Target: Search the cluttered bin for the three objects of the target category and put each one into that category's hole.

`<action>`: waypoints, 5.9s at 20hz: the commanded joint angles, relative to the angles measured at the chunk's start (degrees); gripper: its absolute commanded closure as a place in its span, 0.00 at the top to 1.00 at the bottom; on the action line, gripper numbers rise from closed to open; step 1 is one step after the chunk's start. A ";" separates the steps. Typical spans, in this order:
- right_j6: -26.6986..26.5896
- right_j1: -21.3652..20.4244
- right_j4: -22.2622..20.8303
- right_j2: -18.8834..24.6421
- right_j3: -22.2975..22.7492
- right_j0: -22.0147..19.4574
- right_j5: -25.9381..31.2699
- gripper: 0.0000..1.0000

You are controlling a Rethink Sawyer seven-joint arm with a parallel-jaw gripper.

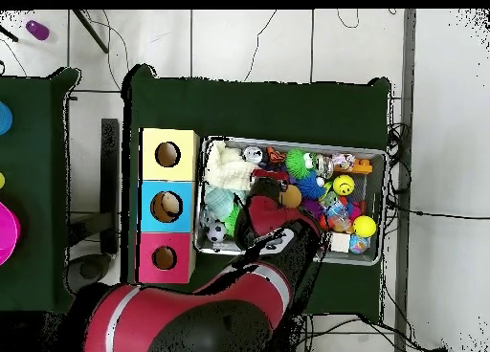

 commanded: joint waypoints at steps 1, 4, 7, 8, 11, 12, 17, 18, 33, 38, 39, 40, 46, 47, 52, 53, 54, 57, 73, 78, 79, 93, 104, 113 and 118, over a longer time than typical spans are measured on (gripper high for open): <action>3.89 2.97 2.48 4.04 -2.06 0.00 -6.69 0.00; 4.02 2.75 2.23 4.15 -2.16 -0.08 -6.14 0.00; 4.06 2.37 1.73 4.29 -2.28 -0.15 -5.24 0.00; 4.14 2.03 1.42 4.39 -2.30 -0.20 -4.53 0.00; 4.30 0.60 0.06 4.70 -2.25 -0.34 -2.11 0.00; 4.28 0.08 -0.44 4.85 -2.26 -0.39 -1.06 0.00; 4.28 -3.12 -3.60 6.40 -2.19 -1.15 5.07 0.00; 4.35 -4.16 -4.75 7.41 -2.08 -1.70 7.31 0.00; 1.16 -13.93 -12.93 16.30 2.24 -6.21 24.92 0.00; 1.55 -14.31 -13.44 17.10 2.38 -6.55 25.52 0.00; 1.57 -14.36 -13.52 17.30 2.42 -6.67 25.75 0.00; 1.38 -14.44 -13.63 17.68 2.44 -6.90 26.32 0.00; 1.19 -14.56 -13.75 18.45 2.57 -7.39 27.39 0.00; 1.10 -14.56 -13.79 18.58 2.62 -7.50 27.51 0.00; -0.58 -15.27 -14.39 21.23 3.90 -9.46 31.03 0.00; -0.87 -15.64 -14.58 21.52 4.06 -9.67 31.59 0.00; -1.15 -16.01 -14.77 21.82 4.23 -9.88 32.15 0.00; -1.60 -17.46 -15.05 22.53 4.93 -10.21 33.80 0.00; -5.35 -22.83 -15.76 27.93 7.51 -13.38 45.21 0.00; -4.90 -23.20 -16.19 28.39 8.09 -13.66 44.83 0.00; -4.83 -23.24 -16.21 28.40 8.12 -13.65 44.84 0.00; -14.60 -34.50 -8.20 38.14 13.81 -22.67 70.94 0.00; -11.85 -37.43 -8.72 41.06 13.22 -23.88 83.13 0.00; -3.50 -33.70 -10.47 39.10 7.79 -20.32 81.90 0.00; -0.26 -31.54 -9.79 37.79 4.73 -17.78 83.31 0.00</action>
